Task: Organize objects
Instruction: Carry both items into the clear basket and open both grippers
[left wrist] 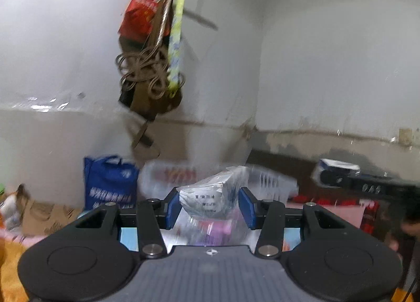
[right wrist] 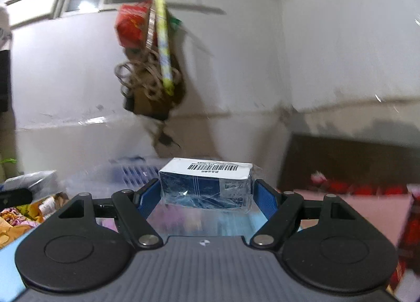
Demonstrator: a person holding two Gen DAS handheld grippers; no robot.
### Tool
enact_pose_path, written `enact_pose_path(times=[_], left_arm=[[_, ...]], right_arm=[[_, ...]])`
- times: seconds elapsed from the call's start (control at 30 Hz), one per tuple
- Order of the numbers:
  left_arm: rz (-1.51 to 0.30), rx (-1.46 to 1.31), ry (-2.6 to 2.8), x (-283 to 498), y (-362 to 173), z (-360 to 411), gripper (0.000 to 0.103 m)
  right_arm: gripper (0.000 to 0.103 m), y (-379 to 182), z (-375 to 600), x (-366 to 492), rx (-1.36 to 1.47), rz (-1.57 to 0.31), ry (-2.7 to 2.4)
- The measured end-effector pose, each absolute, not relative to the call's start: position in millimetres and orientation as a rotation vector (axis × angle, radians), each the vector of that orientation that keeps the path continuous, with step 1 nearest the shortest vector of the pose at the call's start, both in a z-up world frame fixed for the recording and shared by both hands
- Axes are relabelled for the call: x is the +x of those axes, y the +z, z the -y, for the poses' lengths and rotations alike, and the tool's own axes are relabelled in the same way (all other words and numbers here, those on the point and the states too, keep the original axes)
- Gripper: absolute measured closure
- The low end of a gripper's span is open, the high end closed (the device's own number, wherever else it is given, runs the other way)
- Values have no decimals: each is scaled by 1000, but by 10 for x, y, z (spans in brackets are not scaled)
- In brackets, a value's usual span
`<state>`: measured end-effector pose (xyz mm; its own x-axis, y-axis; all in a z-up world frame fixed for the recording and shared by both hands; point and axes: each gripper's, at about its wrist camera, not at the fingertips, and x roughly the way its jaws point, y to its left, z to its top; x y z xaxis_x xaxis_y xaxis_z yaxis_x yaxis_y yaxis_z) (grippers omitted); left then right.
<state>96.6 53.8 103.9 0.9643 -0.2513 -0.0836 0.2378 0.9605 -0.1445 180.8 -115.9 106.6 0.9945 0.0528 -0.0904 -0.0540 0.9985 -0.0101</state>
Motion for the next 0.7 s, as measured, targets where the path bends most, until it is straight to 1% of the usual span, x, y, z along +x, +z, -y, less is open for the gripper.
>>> enact_pose_path(times=[0.17,0.3,0.33,0.37,0.4,0.43,0.47,0.53,0.63,0.7], left_arm=[[-155,-158,-257,1760,1439,-459,52],[-236,-175,-262,2270,1506,-400,52],[-252,-178,-267,2358,1491,-384,49],[-277,-182,-276,2477,1467,-368,41],[-306,-183,-256,2573,1431,-367,37],[-343,-187,-232,2652,1391,-378,31],[-371,-192,-227,2708,1346,-400,31],[-349,-189,-225,2605,1299,-457,31],[-279,-150,-257,2169,1289,-519,31],[-274,-150,-260,1837,1198,-569,25]], right_arm=[[24,1338,1022,2563,-63,-134,163],[24,1366,879,2905,-112,-148,213],[22,1357,849,2945,-122,-144,230],[19,1335,815,2992,-137,-134,239],[11,1314,782,3039,-153,-132,236],[0,1299,765,3093,-160,-145,217],[0,1284,764,3123,-161,-161,202],[0,1264,805,3038,-145,-168,209],[0,1202,936,2706,-115,-139,241],[0,1068,1041,2493,-65,-163,237]])
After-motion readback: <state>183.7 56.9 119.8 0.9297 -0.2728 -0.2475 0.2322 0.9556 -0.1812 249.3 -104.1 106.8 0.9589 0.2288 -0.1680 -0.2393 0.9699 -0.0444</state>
